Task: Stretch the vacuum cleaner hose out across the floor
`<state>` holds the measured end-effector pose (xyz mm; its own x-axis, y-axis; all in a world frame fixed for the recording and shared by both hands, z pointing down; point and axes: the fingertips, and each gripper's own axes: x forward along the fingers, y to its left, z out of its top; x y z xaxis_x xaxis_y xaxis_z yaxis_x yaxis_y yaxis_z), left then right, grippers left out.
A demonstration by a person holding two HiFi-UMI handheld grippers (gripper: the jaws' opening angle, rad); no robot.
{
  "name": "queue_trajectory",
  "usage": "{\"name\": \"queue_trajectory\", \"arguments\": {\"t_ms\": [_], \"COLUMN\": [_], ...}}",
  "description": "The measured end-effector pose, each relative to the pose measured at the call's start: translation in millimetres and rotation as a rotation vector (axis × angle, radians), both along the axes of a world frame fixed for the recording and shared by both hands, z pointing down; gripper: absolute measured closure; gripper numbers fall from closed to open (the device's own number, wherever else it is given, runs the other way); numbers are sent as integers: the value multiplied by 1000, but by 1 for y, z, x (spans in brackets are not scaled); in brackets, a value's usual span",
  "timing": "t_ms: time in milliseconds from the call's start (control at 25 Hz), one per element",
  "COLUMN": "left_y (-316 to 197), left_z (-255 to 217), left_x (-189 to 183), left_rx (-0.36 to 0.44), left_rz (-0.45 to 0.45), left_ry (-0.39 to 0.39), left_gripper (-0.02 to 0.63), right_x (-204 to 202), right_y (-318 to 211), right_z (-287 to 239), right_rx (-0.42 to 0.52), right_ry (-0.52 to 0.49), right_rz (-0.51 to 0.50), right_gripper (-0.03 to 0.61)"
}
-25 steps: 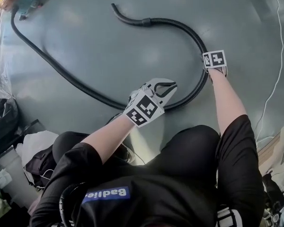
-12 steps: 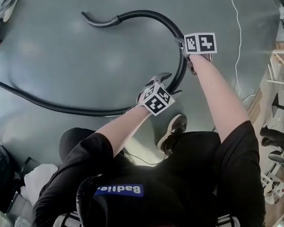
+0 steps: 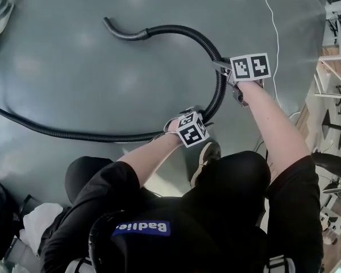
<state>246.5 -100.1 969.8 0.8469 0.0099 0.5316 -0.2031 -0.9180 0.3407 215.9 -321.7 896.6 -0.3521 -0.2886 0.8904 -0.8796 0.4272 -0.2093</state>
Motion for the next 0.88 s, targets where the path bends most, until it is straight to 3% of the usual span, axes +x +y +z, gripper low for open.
{"name": "queue_trajectory", "arguments": {"t_ms": [160, 280, 440, 600, 720, 880], "left_y": [13, 19, 28, 41, 39, 21], "left_z": [15, 20, 22, 25, 38, 47], "left_x": [4, 7, 12, 12, 5, 1], "left_rx": [19, 32, 59, 51, -19, -2], "left_rz": [44, 59, 92, 117, 95, 71], "left_ry": [-79, -123, -177, -201, -211, -214], "left_gripper": [425, 425, 425, 423, 420, 394], "right_x": [17, 12, -3, -8, 4, 61], "right_y": [-8, -22, -35, -30, -42, -62], "right_z": [44, 68, 95, 120, 114, 87], "right_rx": [-94, -177, -295, -398, -342, -154], "right_ry": [-23, -102, -209, -200, -257, -341], "right_rz": [-53, -66, -109, -189, -91, 86], "right_gripper": [363, 307, 306, 329, 368, 380]}}
